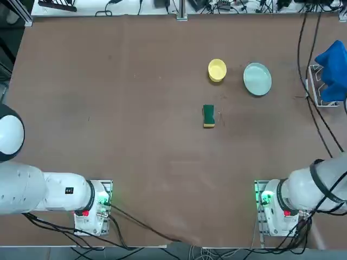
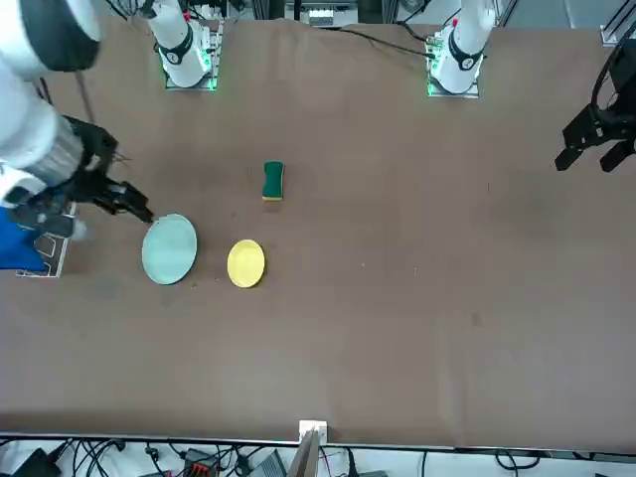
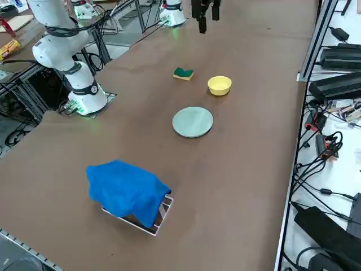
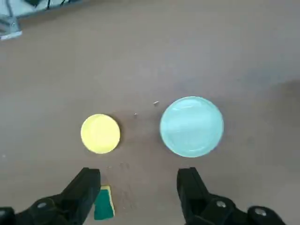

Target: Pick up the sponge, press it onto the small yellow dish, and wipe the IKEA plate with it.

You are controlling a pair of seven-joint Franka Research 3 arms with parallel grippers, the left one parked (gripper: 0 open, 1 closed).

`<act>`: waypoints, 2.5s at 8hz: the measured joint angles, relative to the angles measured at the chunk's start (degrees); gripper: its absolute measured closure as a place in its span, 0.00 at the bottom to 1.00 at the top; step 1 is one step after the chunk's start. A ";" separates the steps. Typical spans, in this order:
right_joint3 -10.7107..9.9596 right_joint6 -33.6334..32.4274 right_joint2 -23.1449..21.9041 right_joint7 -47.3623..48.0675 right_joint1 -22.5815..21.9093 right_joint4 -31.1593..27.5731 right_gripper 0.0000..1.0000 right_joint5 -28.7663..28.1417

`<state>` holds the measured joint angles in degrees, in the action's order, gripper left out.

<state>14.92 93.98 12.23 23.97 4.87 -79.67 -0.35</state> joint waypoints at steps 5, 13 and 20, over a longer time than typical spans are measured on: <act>-8.42 -3.31 -0.81 -12.74 -0.24 3.72 0.00 0.00; -8.55 -6.93 -6.13 -17.61 -0.75 -2.95 0.00 -0.01; -8.63 -6.96 -5.71 -17.80 -0.80 -3.03 0.00 -0.01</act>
<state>6.28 87.02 6.52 6.17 4.07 -82.70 -0.35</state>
